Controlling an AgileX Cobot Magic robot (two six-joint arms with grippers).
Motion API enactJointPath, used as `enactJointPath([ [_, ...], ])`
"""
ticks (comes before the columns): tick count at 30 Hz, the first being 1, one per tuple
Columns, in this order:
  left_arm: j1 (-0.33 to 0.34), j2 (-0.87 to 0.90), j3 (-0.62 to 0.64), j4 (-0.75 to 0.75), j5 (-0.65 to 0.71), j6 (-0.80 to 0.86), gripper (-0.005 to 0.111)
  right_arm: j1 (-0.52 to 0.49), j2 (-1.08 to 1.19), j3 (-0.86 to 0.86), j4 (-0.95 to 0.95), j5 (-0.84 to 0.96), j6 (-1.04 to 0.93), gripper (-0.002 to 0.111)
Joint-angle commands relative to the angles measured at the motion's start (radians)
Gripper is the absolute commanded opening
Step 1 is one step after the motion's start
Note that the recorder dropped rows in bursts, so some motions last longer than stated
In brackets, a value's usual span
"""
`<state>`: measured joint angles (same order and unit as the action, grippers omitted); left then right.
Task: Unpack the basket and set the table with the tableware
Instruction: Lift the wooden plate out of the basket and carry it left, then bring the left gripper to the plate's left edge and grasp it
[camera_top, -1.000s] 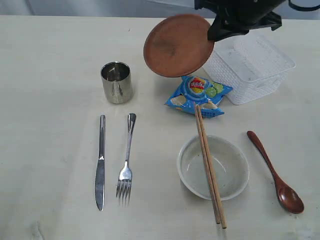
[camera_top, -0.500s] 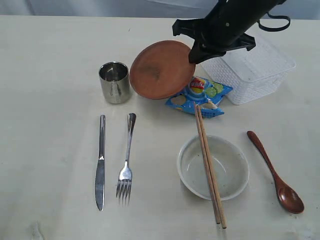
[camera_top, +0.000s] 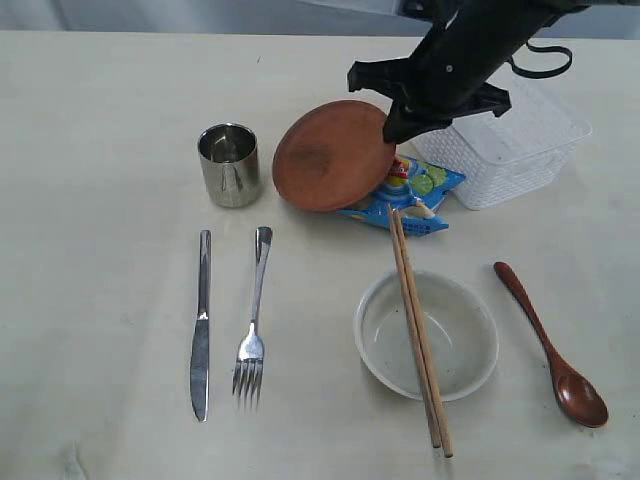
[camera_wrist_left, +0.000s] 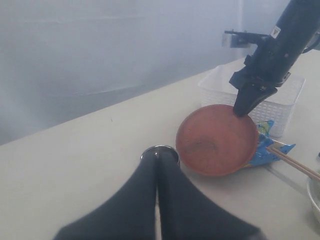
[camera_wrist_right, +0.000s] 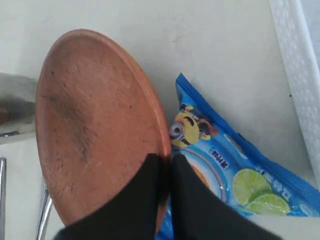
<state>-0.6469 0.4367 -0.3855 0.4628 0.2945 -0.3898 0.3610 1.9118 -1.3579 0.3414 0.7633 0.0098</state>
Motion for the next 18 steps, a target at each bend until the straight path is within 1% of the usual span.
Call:
enactJointPath([
  [1,-0.004,-0.007,0.005,0.000,-0.008,-0.003,0.000,0.001,0.007,0.001,0.001,-0.033,0.027,0.000],
  [8,-0.004,-0.007,0.005,0.000,-0.008,-0.003,0.000,0.017,0.019,0.001,0.024,-0.051,0.027,0.000],
  [18,-0.004,-0.005,0.005,-0.007,-0.010,-0.005,0.000,0.005,0.009,0.001,0.027,-0.051,0.027,0.000],
])
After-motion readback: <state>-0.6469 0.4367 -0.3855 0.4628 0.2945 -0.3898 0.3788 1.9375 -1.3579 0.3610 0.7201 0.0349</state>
